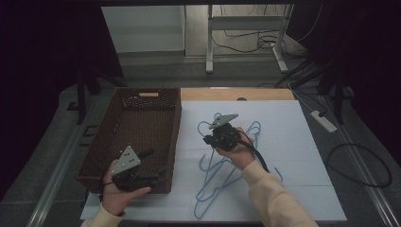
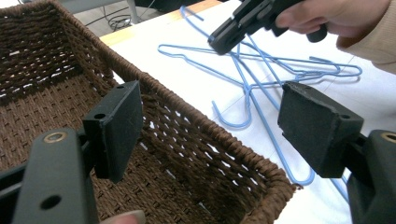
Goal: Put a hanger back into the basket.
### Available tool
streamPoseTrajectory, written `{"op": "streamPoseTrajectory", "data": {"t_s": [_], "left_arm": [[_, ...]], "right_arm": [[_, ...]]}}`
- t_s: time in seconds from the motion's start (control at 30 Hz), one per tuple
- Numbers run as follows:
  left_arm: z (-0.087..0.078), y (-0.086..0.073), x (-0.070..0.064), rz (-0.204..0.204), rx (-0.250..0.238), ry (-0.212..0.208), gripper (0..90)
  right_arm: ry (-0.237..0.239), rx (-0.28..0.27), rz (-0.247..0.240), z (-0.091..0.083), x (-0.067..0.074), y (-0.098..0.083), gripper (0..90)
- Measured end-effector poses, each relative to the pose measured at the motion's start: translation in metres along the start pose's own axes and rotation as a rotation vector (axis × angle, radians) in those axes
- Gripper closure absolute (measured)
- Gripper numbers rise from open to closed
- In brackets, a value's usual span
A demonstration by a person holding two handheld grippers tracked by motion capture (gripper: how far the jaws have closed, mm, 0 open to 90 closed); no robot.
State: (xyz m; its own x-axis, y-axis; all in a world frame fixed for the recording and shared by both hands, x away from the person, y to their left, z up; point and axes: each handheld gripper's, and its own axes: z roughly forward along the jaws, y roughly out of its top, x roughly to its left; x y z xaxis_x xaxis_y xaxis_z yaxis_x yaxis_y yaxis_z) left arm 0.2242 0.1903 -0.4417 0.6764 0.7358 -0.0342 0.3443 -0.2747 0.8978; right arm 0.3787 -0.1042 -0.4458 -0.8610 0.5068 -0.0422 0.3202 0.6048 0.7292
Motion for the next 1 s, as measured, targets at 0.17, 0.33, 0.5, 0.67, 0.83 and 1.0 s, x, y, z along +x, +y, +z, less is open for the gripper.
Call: {"op": "streamPoseTrajectory", "data": {"t_s": [0.17, 0.33, 0.5, 0.67, 0.83, 1.0], "left_arm": [[0.000, 0.004, -0.005, 0.005, 0.000, -0.010, 23.6], [0.004, 0.009, -0.011, 0.001, 0.015, -0.032, 23.7], [0.012, 0.017, -0.018, -0.015, 0.038, -0.074, 24.2], [0.022, 0.023, -0.026, -0.043, 0.066, -0.117, 24.5], [0.036, 0.029, -0.036, -0.054, 0.101, -0.153, 24.6], [0.054, 0.036, -0.047, -0.071, 0.144, -0.191, 24.9]], "right_arm": [[-0.004, -0.063, 0.039, -0.024, -0.004, -0.006, 86.2], [-0.032, -0.114, 0.065, -0.049, -0.006, -0.010, 86.3], [-0.049, -0.141, 0.078, -0.067, -0.006, -0.016, 86.3], [-0.069, -0.146, 0.093, -0.074, -0.008, -0.022, 86.3], [-0.075, -0.157, 0.101, -0.077, -0.008, -0.024, 86.3], [-0.079, -0.160, 0.100, -0.078, -0.007, -0.024, 86.3]]}}
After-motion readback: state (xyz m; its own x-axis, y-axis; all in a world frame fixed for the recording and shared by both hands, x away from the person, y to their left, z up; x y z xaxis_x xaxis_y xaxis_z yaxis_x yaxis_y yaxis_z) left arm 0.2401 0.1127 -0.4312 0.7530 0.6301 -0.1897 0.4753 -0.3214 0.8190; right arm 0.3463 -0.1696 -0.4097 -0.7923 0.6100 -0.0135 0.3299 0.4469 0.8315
